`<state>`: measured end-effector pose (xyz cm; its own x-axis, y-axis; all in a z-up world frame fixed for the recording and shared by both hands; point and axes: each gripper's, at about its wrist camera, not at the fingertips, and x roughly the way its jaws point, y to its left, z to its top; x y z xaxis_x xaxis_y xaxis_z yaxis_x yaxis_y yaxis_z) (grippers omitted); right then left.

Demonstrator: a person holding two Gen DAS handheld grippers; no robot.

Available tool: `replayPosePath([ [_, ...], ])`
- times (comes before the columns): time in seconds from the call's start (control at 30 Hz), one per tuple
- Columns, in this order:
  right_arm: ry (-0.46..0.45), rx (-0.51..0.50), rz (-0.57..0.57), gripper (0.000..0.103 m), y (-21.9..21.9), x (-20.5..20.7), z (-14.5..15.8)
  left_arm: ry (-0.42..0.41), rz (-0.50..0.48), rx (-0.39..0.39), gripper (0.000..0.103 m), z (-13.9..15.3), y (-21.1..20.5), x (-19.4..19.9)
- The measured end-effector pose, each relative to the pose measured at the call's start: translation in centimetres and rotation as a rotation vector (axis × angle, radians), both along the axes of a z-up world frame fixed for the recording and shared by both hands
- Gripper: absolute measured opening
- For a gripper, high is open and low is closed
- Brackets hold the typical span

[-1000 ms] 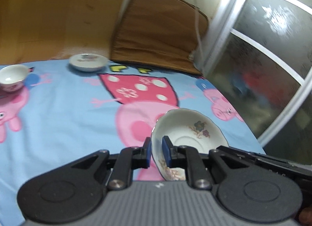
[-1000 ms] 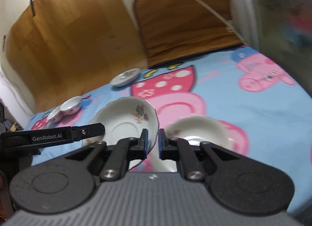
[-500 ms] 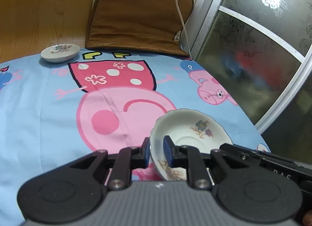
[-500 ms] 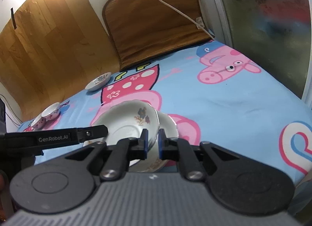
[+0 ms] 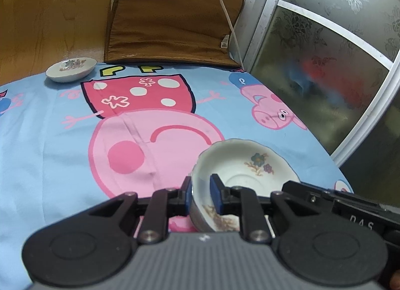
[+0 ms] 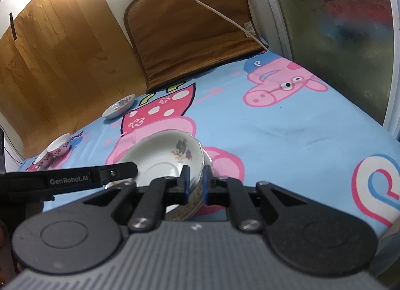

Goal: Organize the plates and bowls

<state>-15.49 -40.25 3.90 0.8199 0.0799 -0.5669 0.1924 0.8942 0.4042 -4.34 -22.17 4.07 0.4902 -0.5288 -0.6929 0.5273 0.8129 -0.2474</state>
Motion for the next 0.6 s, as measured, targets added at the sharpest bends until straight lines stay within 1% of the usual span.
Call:
replayPosePath([
  [0.2,0.002,0.0,-0.01,0.013,-0.06,-0.07,-0.14,-0.01,-0.006,0.007,0.016,-0.14,-0.29,-0.14],
  [0.43,-0.01,-0.038,-0.023,0.013,0.19,-0.06,0.01,-0.02,-0.022,0.027,0.017,-0.33,-0.62,-0.27],
  [0.53,-0.013,-0.061,-0.026,0.016,0.33,0.04,-0.03,-0.022,-0.026,0.03,0.017,-0.38,-0.7,-0.29],
  [0.6,-0.01,-0.068,-0.033,0.021,0.37,0.17,-0.12,-0.025,-0.028,0.03,0.018,-0.37,-0.67,-0.31],
])
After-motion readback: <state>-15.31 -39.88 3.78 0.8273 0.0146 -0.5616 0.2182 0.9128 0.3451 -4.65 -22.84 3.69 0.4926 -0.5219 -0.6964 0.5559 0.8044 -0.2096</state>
